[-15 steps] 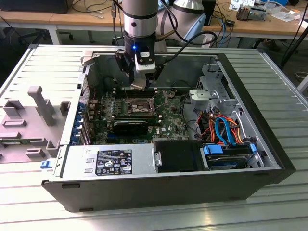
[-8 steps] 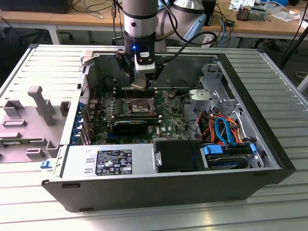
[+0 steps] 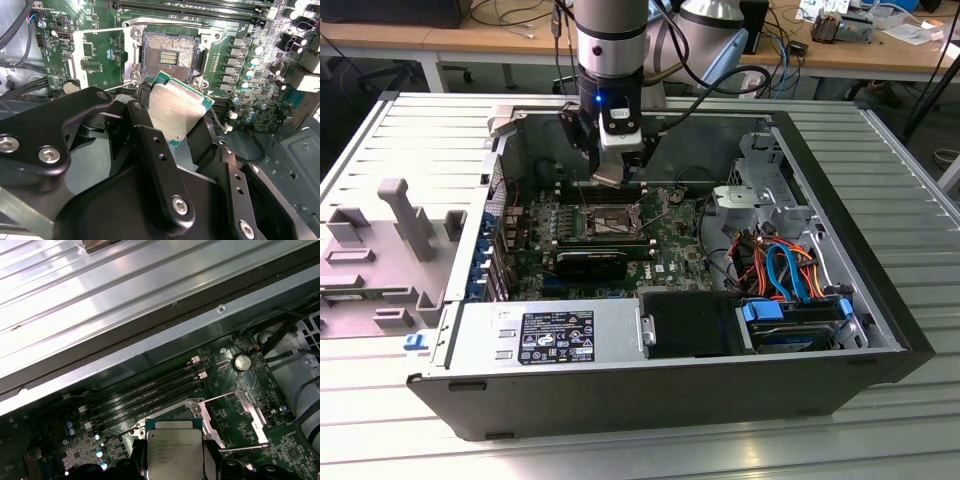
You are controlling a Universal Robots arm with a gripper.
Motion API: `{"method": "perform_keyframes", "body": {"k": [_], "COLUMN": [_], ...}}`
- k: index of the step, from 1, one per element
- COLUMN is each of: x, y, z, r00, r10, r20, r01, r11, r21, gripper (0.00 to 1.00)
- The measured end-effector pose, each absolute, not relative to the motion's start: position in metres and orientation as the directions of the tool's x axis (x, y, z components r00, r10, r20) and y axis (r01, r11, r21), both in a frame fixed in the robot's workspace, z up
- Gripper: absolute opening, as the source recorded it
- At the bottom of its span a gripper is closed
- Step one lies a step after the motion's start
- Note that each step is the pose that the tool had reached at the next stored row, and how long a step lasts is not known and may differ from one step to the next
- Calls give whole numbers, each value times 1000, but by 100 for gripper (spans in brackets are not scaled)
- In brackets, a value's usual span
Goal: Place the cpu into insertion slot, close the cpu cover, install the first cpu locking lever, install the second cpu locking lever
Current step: 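Place the cpu into insertion slot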
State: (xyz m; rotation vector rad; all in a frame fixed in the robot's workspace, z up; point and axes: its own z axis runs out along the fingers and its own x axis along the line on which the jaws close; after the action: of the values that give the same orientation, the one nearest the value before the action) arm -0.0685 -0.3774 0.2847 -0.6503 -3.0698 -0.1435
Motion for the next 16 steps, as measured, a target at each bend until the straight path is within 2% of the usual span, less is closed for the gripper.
{"method": "perform_keyframes", "body": {"k": [16], "x": [-68], "y": [-377], "z": [285], "r00": [-908], "r10": [419], "r20": [19], "r01": [419], "r11": [904], "r21": [89], "gripper": [55]}}
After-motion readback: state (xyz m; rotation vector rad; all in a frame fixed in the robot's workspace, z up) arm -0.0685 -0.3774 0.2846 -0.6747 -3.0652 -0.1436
